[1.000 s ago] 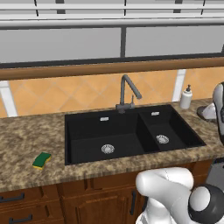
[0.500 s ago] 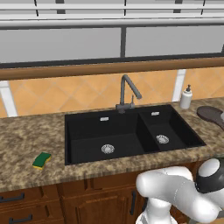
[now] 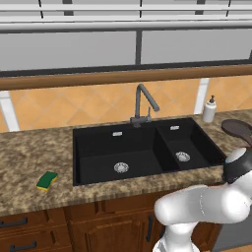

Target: Pick the pan and sponge and place them into the sink. Then turn on the water.

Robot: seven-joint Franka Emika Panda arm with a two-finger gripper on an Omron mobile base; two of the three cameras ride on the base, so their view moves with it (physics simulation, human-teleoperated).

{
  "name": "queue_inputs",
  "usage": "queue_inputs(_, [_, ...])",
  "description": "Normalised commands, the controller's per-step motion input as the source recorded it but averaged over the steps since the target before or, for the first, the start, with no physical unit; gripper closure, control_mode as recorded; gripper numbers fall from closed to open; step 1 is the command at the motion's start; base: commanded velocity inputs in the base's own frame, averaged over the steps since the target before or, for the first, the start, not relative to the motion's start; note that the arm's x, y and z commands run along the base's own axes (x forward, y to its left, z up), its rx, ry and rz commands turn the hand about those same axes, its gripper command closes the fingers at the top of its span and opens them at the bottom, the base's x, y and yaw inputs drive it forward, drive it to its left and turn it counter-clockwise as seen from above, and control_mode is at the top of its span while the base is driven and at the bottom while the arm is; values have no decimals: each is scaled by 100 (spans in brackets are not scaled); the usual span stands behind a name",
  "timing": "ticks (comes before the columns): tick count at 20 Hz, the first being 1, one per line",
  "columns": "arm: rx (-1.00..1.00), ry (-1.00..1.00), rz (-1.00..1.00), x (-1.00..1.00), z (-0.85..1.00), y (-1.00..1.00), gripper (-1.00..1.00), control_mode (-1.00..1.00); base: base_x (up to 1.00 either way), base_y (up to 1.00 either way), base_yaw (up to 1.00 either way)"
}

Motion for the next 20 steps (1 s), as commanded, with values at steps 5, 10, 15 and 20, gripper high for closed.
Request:
queue_inputs(5, [0, 5, 0, 38, -30, -46, -100, -100, 0, 0, 0])
queue_inputs(10, [0, 4, 0, 35, -35, -36, -100, -100, 0, 0, 0])
queue_inputs(15, [0, 6, 0, 36, -29, -35, -100, -100, 0, 0, 0])
queue_inputs(20, [0, 8, 0, 37, -28, -35, -100, -100, 0, 0, 0])
